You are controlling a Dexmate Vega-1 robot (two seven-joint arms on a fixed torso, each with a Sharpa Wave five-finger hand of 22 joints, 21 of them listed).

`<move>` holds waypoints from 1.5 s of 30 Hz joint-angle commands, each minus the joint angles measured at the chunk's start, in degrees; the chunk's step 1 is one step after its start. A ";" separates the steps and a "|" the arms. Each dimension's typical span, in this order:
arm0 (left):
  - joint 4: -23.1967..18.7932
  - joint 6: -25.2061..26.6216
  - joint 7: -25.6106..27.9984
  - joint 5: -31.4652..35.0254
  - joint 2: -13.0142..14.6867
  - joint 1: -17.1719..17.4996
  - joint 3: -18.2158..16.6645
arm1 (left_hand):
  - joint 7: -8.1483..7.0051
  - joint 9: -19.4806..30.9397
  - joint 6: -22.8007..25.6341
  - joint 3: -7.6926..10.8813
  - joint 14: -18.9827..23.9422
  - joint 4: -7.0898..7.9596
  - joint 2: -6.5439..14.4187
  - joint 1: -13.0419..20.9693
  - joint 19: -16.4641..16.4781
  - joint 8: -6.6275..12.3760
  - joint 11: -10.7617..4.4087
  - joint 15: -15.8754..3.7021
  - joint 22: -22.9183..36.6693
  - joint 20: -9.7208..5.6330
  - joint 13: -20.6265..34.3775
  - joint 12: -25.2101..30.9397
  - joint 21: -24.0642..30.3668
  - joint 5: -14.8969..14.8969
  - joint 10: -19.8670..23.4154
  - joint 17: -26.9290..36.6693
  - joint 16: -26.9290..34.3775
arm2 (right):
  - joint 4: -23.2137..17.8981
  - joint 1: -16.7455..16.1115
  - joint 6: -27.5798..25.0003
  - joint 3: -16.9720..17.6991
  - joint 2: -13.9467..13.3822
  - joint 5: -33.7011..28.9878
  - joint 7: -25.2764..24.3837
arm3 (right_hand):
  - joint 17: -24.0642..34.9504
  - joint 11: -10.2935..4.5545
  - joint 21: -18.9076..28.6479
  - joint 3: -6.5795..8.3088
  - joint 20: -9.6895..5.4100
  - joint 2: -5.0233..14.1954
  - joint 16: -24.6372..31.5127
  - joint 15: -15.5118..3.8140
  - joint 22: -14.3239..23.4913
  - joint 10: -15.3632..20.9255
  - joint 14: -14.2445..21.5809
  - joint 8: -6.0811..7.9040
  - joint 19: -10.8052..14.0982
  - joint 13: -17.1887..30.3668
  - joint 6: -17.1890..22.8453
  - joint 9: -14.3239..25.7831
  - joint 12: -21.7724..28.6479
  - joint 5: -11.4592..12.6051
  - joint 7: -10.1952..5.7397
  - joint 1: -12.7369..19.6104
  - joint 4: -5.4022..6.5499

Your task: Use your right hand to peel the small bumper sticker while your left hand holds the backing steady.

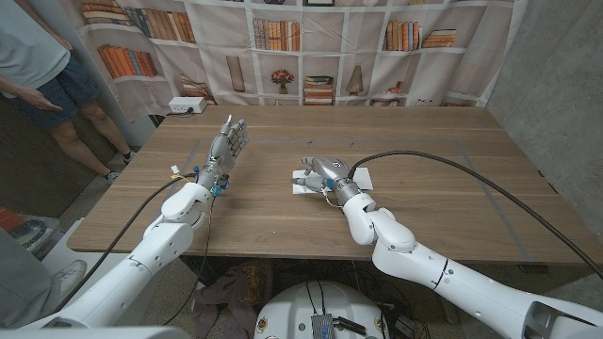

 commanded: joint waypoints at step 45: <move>1.31 -0.16 -1.09 -0.07 -0.70 -0.94 0.77 | -0.04 0.07 0.26 -0.83 0.15 0.49 0.30 -0.87 -0.05 0.10 -0.41 -3.11 0.18 0.02 0.14 -0.07 0.18 0.51 0.30 0.02 0.16 | 6.69 4.28 -7.22 -6.55 4.84 -6.71 1.20 | 1.64 1.13 6.15 1.90 -2.12 1.37 2.82 -9.22 3.98 9.14 9.00 2.15 3.02 -2.70 10.07 -0.26 0.90 -1.67 1.46 6.28 -0.81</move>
